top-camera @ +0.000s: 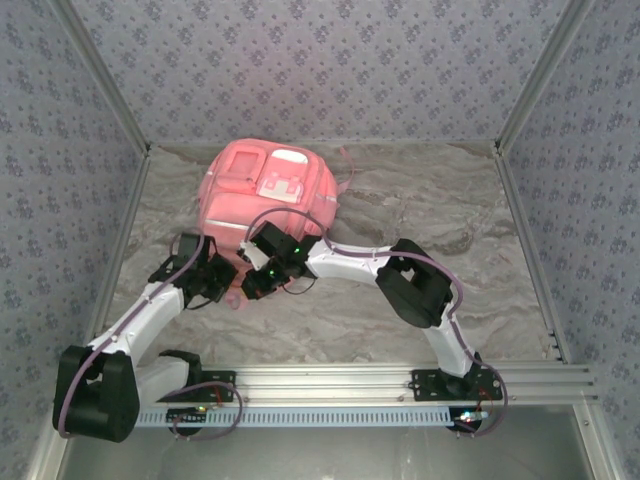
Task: Pack books, pencil case, and school supplies into a backpack
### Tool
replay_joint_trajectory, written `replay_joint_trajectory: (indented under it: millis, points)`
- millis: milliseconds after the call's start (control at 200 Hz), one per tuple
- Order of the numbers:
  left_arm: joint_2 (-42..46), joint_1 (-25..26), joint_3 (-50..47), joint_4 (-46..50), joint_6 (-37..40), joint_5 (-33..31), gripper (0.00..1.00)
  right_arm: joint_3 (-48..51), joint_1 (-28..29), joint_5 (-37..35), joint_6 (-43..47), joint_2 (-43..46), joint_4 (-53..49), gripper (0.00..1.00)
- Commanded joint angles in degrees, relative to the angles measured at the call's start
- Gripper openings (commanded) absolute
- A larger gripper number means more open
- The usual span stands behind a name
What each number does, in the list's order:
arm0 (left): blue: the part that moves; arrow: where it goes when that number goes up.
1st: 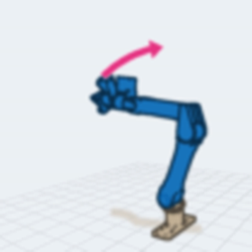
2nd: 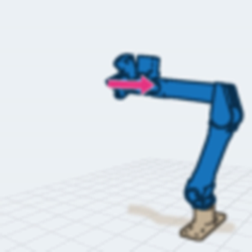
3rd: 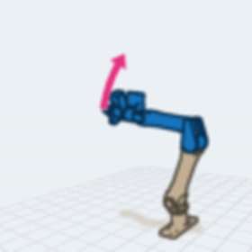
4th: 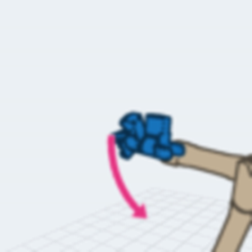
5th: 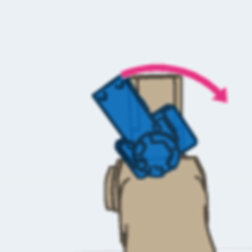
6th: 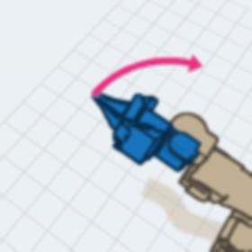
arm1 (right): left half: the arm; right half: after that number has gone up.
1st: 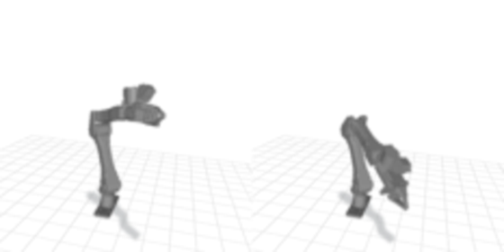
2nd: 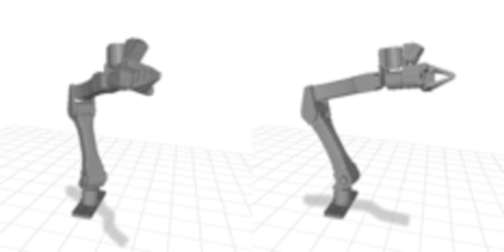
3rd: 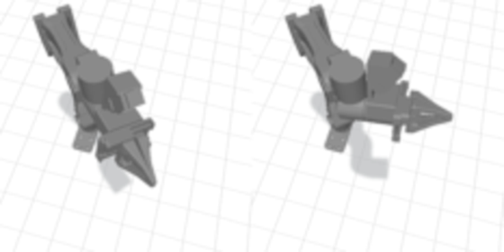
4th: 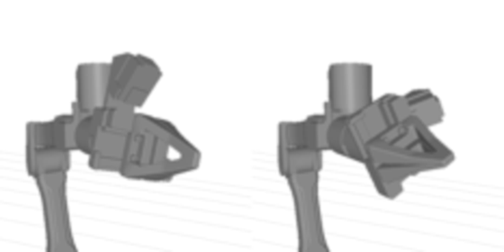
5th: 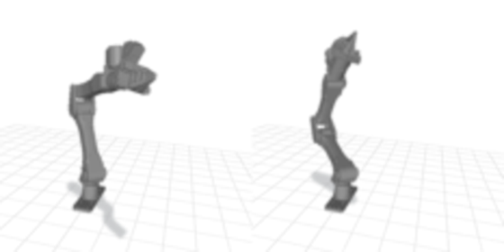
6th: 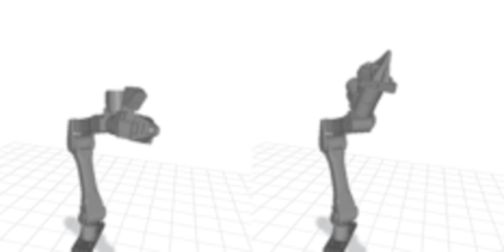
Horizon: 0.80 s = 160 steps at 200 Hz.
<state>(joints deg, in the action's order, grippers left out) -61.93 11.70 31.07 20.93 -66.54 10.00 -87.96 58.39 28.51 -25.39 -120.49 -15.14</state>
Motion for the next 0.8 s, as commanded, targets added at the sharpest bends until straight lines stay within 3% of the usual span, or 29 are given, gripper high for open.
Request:
replay_joint_trajectory:
  millis: [0,794]
  points:
    - [0.33,-0.01,1.98,0.77,2.22,-2.75,0.0,1.52,-0.65,-2.18,3.15,2.25,-5.33,0.0]
    - [4.16,-0.19,5.29,8.52,8.7,-4.19,0.0,10.94,-8.06,-7.24,9.97,10.75,-9.25,0.0]
